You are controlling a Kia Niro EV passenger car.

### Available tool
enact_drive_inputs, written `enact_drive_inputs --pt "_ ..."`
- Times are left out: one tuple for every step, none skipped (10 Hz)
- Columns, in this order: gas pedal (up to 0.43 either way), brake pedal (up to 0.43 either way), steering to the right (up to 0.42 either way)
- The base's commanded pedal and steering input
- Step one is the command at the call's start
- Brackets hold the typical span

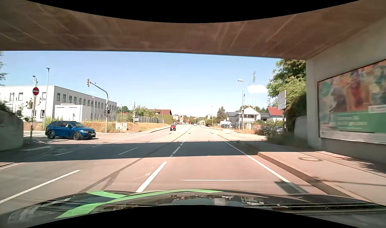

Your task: Follow the waypoints while adhering to traffic rules and regulations

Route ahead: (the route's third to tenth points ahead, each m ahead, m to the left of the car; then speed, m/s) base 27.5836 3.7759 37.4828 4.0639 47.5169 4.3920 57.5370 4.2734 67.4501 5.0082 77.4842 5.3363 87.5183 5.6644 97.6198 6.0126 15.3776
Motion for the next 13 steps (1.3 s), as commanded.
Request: enact_drive_inputs --pt "0.118 0.0 -0.009" --pt "0.118 0.0 -0.008" --pt "0.13 0.0 -0.008" --pt "0.13 0.0 -0.008" --pt "0.13 0.0 -0.008" --pt "0.13 0.0 -0.008" --pt "0.138 0.0 -0.008" --pt "0.138 0.0 -0.008" --pt "0.15 0.0 -0.008" --pt "0.157 0.0 -0.008" --pt "0.157 0.0 -0.008" --pt "0.157 0.0 -0.008" --pt "0.169 0.0 -0.008"
